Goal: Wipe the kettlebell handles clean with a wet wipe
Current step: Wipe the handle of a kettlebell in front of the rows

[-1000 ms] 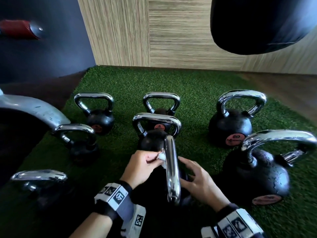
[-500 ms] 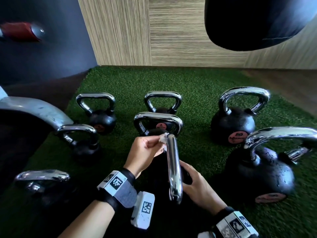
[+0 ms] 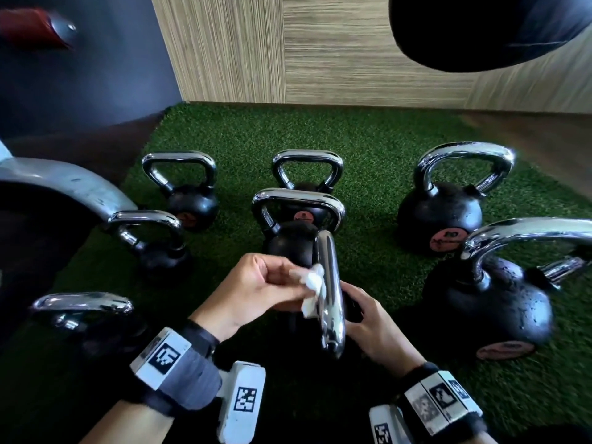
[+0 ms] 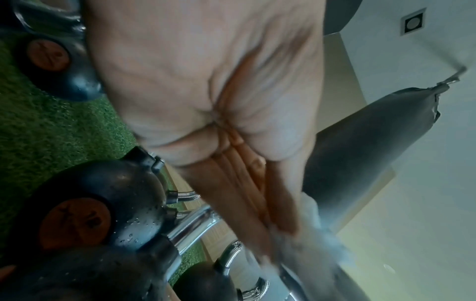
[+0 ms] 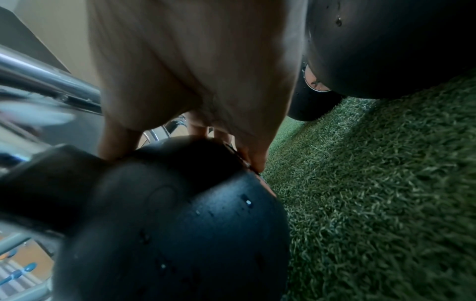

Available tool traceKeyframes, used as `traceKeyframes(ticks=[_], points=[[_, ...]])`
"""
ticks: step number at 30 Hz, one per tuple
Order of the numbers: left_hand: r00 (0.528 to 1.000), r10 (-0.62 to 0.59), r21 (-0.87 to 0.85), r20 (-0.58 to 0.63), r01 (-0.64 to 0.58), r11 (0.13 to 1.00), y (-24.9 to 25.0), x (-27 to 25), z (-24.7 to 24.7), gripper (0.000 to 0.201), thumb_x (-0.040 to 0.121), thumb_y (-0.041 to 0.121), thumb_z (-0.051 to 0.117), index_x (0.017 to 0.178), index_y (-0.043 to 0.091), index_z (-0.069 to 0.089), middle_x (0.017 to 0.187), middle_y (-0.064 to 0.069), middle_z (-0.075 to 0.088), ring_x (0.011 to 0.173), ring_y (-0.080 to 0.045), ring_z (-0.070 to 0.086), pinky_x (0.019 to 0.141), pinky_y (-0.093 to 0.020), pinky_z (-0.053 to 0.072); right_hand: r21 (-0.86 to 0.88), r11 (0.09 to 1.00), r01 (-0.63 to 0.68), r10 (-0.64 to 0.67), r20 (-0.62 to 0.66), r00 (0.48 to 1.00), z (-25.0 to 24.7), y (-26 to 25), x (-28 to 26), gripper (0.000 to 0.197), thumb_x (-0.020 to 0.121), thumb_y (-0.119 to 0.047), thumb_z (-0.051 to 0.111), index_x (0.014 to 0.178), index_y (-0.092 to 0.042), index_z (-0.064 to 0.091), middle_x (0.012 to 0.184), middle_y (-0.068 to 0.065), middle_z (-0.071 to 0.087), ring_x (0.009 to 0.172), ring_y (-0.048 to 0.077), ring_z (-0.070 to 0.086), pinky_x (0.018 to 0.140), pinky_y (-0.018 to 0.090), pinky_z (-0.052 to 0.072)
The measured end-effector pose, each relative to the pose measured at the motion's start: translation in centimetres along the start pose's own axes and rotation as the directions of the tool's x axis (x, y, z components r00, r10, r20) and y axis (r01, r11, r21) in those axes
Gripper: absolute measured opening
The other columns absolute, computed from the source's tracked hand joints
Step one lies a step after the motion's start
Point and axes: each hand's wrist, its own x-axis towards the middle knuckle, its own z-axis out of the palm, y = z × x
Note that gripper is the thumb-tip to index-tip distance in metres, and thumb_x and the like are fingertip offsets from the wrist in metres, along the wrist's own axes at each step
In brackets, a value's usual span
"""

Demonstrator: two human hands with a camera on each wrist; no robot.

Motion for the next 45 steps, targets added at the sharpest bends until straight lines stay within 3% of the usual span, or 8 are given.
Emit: traceKeyframes(ticks=[9,18,24,27,30,35,40,45], points=[[0.983,0.093,0.241,0.157,-0.129,0.962,-1.5,-2.1,-0.5,0.016,0.067,0.009,0.092,0.076,0.018,0.082,0.078,-0.003,0.079,0.074,-0.008,0.071,0.07,-0.019,0.057,0.002,1.0,-0.005,0.005,0.009,1.0,-0.1,0.0,0.0,0.087,0.063,-0.067,0.076,0.141,-0.032,0.056,0.134,-0.017,0.06,0.126,-0.003,0.055,0.112,0.035,0.044],[0.995,0.049,0.363,0.091,-0.079,0.928,-1.6,-3.8,0.2,0.01,0.073,0.014,0.09,0.081,0.016,0.084,0.082,0.0,0.081,0.085,-0.025,0.078,0.081,-0.044,0.06,0.02,1.0,0.019,-0.019,-0.01,1.0,0.0,0.4,0.0,0.08,0.066,-0.06,0.077,0.138,-0.031,0.058,0.131,-0.012,0.063,0.125,0.004,0.058,0.11,0.041,0.046],[0.995,0.086,0.489,0.051,-0.1,0.867,-3.5,-4.4,0.9,0.01,0.078,0.015,0.089,0.087,0.02,0.085,0.085,0.015,0.08,0.087,-0.003,0.077,0.083,-0.023,0.06,-0.013,1.0,0.027,-0.027,-0.024,0.999,0.3,0.6,0.1,0.066,0.074,-0.048,0.084,0.134,-0.032,0.06,0.127,-0.013,0.064,0.12,0.004,0.06,0.107,0.039,0.048],[0.993,0.103,0.512,0.057,-0.117,0.851,-3.6,-4.3,0.7,0.011,0.08,0.011,0.086,0.088,0.019,0.085,0.088,0.017,0.08,0.087,0.0,0.076,0.082,-0.017,0.057,-0.104,0.994,0.03,-0.029,0.017,0.999,-0.2,-0.3,0.0,0.08,0.069,-0.063,0.072,0.14,-0.032,0.056,0.133,-0.015,0.061,0.122,-0.001,0.057,0.108,0.023,0.044],[0.995,0.096,0.478,0.031,-0.099,0.873,-2.9,-4.2,0.3,0.018,0.079,0.006,0.086,0.089,0.02,0.085,0.089,0.015,0.08,0.088,-0.003,0.076,0.081,-0.014,0.056,-0.271,0.961,0.053,-0.044,0.038,0.998,-2.1,-2.5,-0.2,0.073,0.073,-0.073,0.059,0.137,-0.038,0.059,0.128,-0.014,0.065,0.112,-0.001,0.06,0.099,0.017,0.046],[0.969,0.204,0.213,-0.141,-0.171,0.962,-0.8,-4.3,-0.8,0.024,0.066,0.016,0.086,0.089,0.021,0.083,0.091,-0.002,0.081,0.087,-0.01,0.077,0.078,-0.018,0.058,-0.218,0.936,0.275,-0.313,-0.161,0.936,-5.6,-10.5,-1.7,0.026,0.079,-0.036,0.084,0.104,-0.039,0.079,0.095,-0.014,0.074,0.085,0.005,0.07,0.077,0.022,0.054],[0.965,0.199,0.025,-0.171,-0.198,0.98,2.0,-3.8,-0.3,0.031,0.062,0.013,0.083,0.087,0.002,0.069,0.073,-0.009,0.076,0.064,-0.008,0.069,0.059,-0.015,0.053,-0.14,0.9,0.412,-0.416,0.0,0.909,-4.5,-15.6,-3.1,0.044,0.065,-0.049,0.088,0.106,-0.036,0.08,0.094,-0.011,0.074,0.077,0.011,0.072,0.069,0.025,0.057],[0.991,0.119,-0.082,-0.061,-0.124,0.989,3.2,-3.2,-0.7,0.039,0.056,0.038,0.096,0.08,0.011,0.08,0.079,-0.01,0.077,0.071,-0.014,0.074,0.064,-0.023,0.059,-0.063,0.886,0.459,-0.463,-0.068,0.884,-4.3,-16.1,-3.2,0.042,0.067,-0.038,0.091,0.107,-0.029,0.081,0.093,-0.013,0.077,0.081,0.007,0.074,0.073,0.023,0.058]])
